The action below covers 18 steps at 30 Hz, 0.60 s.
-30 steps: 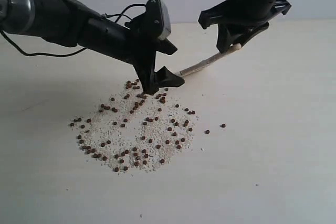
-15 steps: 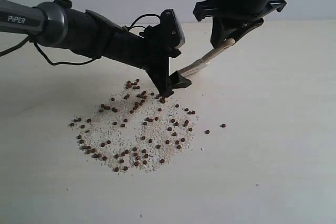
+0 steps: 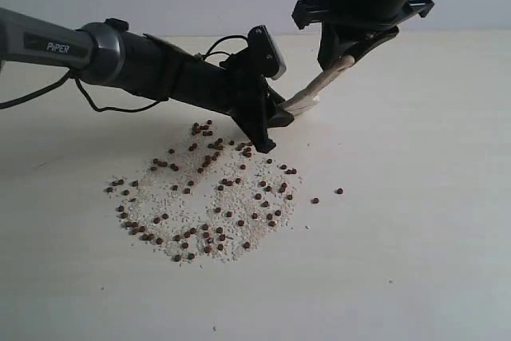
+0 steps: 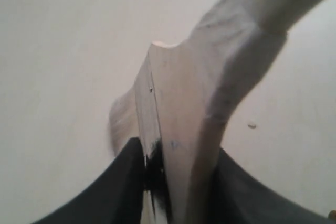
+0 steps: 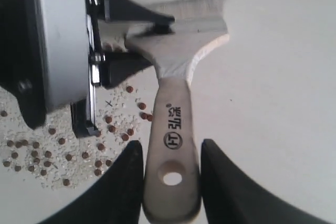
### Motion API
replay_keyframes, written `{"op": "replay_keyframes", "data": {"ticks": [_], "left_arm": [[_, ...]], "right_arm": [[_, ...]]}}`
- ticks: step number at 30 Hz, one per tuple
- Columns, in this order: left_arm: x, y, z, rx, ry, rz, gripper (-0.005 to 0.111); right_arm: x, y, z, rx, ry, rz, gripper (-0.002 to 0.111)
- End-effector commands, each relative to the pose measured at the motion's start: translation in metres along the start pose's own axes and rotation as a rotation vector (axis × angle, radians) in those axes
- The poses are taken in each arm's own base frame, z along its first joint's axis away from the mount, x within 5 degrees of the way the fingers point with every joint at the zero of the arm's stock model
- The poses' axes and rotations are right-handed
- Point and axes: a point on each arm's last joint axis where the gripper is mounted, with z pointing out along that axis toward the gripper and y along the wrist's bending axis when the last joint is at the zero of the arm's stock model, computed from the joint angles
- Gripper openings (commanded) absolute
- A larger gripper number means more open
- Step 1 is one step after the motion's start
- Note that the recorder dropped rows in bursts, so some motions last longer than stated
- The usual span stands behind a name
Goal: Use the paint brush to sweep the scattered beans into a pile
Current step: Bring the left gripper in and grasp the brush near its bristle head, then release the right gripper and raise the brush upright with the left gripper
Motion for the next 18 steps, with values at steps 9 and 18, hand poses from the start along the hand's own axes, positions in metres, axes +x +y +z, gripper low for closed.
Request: {"op": "replay_keyframes", "data": {"ticks": [9,18], "left_arm": [[-0.006,-0.001,-0.001,0.023,-0.028,-0.007,0.0],[-0.024,0.001,-0.014,0.013,-0.061,0.017,0.0]], "right_arm": [[-0.011,0.005,-0.029,0.016,-0.212,-0.052,0.057],[-0.003,0.017,-0.12,0.078,-0.589,-0.109,0.073]]}}
